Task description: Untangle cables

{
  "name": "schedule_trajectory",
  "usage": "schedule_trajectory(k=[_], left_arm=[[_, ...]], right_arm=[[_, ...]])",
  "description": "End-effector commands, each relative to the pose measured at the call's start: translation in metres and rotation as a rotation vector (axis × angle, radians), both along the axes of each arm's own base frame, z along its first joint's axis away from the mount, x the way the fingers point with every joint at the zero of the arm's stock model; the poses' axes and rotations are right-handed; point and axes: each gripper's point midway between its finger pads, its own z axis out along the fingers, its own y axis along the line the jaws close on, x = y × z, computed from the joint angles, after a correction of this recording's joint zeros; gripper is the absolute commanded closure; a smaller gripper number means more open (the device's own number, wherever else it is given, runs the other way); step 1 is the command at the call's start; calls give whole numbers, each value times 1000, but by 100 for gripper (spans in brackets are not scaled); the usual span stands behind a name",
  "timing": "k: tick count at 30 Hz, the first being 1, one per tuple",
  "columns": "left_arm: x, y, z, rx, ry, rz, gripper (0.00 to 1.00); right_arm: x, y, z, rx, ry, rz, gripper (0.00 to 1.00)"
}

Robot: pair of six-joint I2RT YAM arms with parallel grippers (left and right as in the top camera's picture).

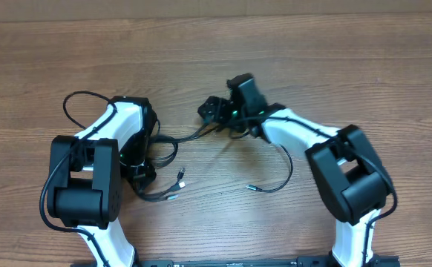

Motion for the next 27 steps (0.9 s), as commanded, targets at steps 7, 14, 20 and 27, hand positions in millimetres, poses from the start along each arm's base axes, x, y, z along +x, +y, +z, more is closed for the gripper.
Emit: schedule_trajectory(k=[7, 14, 20, 27], left_arm=[[51, -1, 39, 5, -189, -28, 28], [61, -27, 42, -172, -221, -43, 22], [51, -37, 34, -257, -178, -74, 22], [31, -38, 16, -270, -127, -61, 22]], right_arm=[[-17, -35, 71, -32, 0, 102, 14], [-42, -86, 42, -332, 119, 77, 11], [-61, -160, 24, -740, 165, 53, 2], [-67, -193, 25, -899, 187, 29, 0]])
